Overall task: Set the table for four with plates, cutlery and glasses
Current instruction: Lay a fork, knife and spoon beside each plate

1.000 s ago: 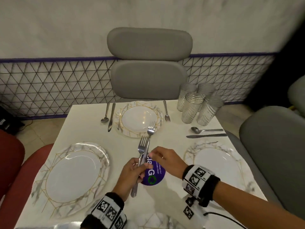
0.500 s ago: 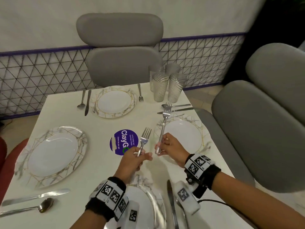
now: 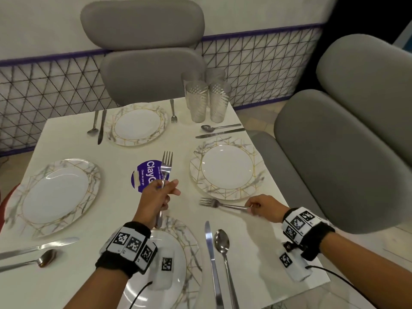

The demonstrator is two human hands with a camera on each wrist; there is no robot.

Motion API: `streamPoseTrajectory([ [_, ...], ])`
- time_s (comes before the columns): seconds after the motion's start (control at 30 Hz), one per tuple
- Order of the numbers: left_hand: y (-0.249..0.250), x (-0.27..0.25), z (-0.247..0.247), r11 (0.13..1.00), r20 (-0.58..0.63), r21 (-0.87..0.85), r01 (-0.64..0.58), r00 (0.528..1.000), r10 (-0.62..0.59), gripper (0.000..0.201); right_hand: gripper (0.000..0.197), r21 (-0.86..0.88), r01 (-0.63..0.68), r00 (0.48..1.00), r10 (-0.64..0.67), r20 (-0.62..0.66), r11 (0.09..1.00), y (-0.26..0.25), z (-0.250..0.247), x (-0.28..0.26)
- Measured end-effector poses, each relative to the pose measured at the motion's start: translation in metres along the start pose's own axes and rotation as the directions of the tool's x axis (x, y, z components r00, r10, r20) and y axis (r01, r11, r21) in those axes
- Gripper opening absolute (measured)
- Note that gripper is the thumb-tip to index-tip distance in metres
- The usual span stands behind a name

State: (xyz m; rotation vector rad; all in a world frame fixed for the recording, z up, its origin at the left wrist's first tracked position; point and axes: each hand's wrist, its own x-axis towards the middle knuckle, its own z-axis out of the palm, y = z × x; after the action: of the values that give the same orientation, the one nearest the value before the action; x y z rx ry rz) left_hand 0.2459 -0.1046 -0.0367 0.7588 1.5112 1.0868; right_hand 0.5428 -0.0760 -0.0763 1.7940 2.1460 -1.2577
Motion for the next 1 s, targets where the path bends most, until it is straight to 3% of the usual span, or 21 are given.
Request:
streamPoseTrajectory([
  [0.17,0.001,-0.003,-0.002,1.000,-0.009,-0.001,-0.023,1.000,0.023,0.016,0.023,-0.079,-0.101,0.992,0.095,-0.079,0.992,0.023,0.000,0.003],
  [0.3,-0.001,-0.005,-0.002,1.000,0.003,0.006,-0.015,1.000,0.015,0.015,0.030,-0.127,-0.118,0.958,0.079,-0.275,0.985,0.039,0.008,0.005],
  [0.4,-0.002,-0.006,-0.003,1.000,0.017,0.012,-0.008,1.000,0.008,0.014,0.042,-0.131,-0.077,0.829,-0.009,-0.558,0.988,0.041,0.030,-0.006],
  [0.47,-0.002,-0.006,-0.004,1.000,0.020,0.002,-0.001,1.000,0.001,0.011,0.047,-0.157,-0.004,0.755,-0.100,-0.648,0.988,0.035,0.051,-0.015],
  [0.67,-0.004,-0.002,0.001,0.998,0.024,-0.045,0.033,0.999,-0.032,0.011,0.044,-0.249,-0.025,0.859,-0.107,-0.501,0.968,0.016,0.086,-0.020],
  [0.77,-0.004,-0.003,0.004,0.999,0.045,-0.043,0.033,0.998,-0.031,0.012,0.055,-0.296,-0.068,0.897,-0.071,-0.435,0.953,0.020,0.086,-0.015],
  [0.9,-0.005,-0.003,0.004,0.998,0.051,-0.042,0.040,0.998,-0.037,0.012,0.064,-0.293,-0.123,0.907,-0.013,-0.421,0.948,0.021,0.083,-0.019],
  [1.0,-0.006,-0.004,0.006,0.997,0.056,-0.051,0.054,0.997,-0.051,0.011,0.089,-0.300,-0.079,0.914,-0.051,-0.403,0.950,0.023,0.088,-0.020],
])
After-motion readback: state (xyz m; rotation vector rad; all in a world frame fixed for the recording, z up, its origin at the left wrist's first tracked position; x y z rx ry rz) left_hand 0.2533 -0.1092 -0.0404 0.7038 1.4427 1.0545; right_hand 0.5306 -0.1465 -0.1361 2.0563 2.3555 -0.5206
